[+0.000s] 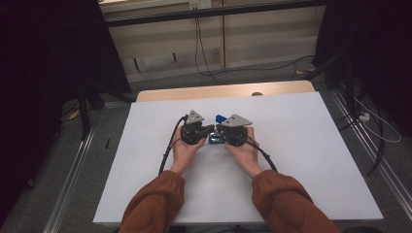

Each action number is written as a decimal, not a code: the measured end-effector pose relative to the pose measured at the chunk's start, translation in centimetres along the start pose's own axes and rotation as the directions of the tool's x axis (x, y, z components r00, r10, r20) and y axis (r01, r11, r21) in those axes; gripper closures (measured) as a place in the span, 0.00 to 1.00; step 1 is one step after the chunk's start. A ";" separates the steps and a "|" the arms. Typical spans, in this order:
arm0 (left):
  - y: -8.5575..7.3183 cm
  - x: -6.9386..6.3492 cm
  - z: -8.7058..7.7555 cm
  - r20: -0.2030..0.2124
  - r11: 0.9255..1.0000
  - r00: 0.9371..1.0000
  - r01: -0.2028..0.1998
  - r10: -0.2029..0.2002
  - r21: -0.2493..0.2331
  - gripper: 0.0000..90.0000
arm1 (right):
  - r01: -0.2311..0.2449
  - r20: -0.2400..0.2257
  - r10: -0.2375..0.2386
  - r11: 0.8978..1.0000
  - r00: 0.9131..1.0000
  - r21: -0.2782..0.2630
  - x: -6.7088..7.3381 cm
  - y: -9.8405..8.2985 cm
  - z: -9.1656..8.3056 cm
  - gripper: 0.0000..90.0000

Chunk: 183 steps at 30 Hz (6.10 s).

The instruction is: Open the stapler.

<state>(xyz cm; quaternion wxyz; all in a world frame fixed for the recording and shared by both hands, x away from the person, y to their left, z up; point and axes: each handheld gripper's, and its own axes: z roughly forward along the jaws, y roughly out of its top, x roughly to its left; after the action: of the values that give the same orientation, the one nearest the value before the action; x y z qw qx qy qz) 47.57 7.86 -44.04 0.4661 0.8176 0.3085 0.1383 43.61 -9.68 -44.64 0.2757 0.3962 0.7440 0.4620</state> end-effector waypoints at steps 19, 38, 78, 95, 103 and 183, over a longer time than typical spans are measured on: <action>-0.7 0.0 0.5 -0.020 1.000 1.000 -0.020 0.020 0.018 1.00 | 0.005 0.011 -0.005 1.000 1.000 -0.014 0.1 0.3 -0.1 1.00; -0.9 0.0 0.5 -0.019 1.000 1.000 -0.021 0.022 0.005 1.00 | -0.015 0.033 0.016 0.999 0.999 -0.033 0.0 0.4 -0.5 1.00; -1.0 0.0 0.5 -0.022 1.000 1.000 -0.022 0.022 -0.004 1.00 | -0.018 0.092 0.024 0.998 0.995 -0.063 -1.4 0.8 -2.2 1.00; -1.0 -0.1 0.5 -0.025 1.000 0.999 -0.026 0.025 -0.005 1.00 | -0.017 0.114 0.026 0.997 0.993 -0.075 -2.2 0.7 -3.1 1.00; -1.0 -0.1 0.5 -0.025 1.000 1.000 -0.017 0.017 -0.005 1.00 | -0.028 0.113 0.036 0.997 0.993 -0.072 -2.2 0.7 -3.2 1.00; -1.2 -0.2 0.8 -0.017 1.000 1.000 0.007 -0.007 -0.014 1.00 | -0.099 0.128 0.101 0.995 0.987 -0.023 -8.2 -2.8 -6.7 1.00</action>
<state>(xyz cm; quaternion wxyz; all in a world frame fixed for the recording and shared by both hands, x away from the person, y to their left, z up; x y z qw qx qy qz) 47.34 7.63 -45.46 0.4695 0.8121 0.3144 0.1456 41.82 -20.47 -43.97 0.3029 0.4596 0.7001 0.4548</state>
